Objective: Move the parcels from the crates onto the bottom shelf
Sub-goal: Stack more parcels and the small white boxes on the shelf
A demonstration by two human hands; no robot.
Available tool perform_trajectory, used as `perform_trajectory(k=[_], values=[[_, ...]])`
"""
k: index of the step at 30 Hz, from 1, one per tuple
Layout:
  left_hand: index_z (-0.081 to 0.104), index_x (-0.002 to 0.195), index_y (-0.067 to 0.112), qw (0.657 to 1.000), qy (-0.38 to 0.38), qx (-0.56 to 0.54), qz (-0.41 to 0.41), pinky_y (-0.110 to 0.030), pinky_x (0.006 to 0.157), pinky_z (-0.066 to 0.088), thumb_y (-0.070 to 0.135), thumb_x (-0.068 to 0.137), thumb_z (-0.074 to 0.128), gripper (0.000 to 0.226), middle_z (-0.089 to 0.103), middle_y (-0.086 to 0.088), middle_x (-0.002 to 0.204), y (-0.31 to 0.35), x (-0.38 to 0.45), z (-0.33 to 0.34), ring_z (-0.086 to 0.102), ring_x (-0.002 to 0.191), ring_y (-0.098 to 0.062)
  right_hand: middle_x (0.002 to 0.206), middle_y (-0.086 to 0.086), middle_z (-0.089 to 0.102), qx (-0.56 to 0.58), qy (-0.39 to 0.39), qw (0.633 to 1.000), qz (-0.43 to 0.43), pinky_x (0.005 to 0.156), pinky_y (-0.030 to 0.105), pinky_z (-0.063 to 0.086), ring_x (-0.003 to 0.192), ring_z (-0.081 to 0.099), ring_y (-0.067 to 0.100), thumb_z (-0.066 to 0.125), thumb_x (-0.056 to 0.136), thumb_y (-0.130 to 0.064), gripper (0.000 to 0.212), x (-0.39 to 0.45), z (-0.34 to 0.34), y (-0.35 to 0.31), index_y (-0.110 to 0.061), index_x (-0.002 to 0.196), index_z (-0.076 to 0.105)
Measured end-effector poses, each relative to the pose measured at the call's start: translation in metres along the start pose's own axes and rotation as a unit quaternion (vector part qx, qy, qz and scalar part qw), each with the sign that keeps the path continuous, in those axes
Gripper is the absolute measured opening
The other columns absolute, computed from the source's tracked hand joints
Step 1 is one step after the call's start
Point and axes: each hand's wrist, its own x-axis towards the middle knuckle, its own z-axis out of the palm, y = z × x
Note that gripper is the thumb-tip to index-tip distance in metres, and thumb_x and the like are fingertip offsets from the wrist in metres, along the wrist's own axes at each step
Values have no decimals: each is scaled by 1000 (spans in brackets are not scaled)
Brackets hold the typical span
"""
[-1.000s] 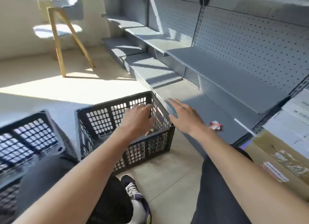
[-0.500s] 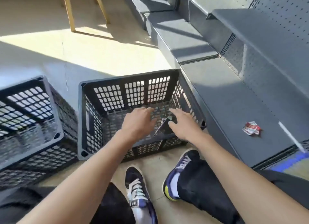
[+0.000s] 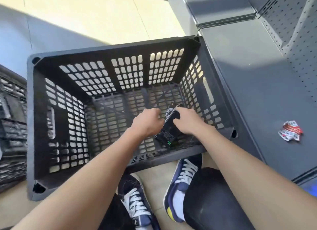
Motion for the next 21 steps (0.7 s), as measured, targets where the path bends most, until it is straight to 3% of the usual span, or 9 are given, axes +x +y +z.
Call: perform_trajectory(k=[6, 9, 14, 21], values=[[62, 126, 26, 998, -67, 9, -9, -44, 92, 53, 36, 91, 55, 37, 65, -12, 122, -1, 36, 26, 62, 109, -37, 147, 16, 45, -21, -74, 997, 18, 107, 43, 43, 134, 43, 37, 46, 95, -24, 57, 38, 11, 13, -31, 151, 37], [57, 132, 25, 996, -79, 39, -14, -41, 91, 50, 34, 93, 59, 40, 61, -12, 126, -1, 52, 37, 61, 113, -36, 146, 17, 47, -11, -73, 997, 19, 104, 38, 44, 129, 48, 37, 46, 97, -22, 54, 52, 10, 17, -28, 150, 40], [58, 130, 25, 996, -87, 33, -18, -41, 89, 49, 41, 91, 64, 43, 62, -10, 125, -1, 69, 55, 61, 114, -36, 147, 15, 49, 6, -62, 997, 39, 103, 41, 47, 123, 54, 36, 45, 94, -22, 56, 69, 17, 27, -30, 149, 42], [62, 119, 21, 998, -66, -2, -26, -42, 85, 51, 31, 88, 67, 33, 64, -13, 120, -9, 79, 68, 61, 109, -38, 134, 18, 56, 15, 0, 999, 39, 96, 43, 51, 108, 60, 39, 45, 96, -22, 51, 73, 21, 29, -30, 146, 47]])
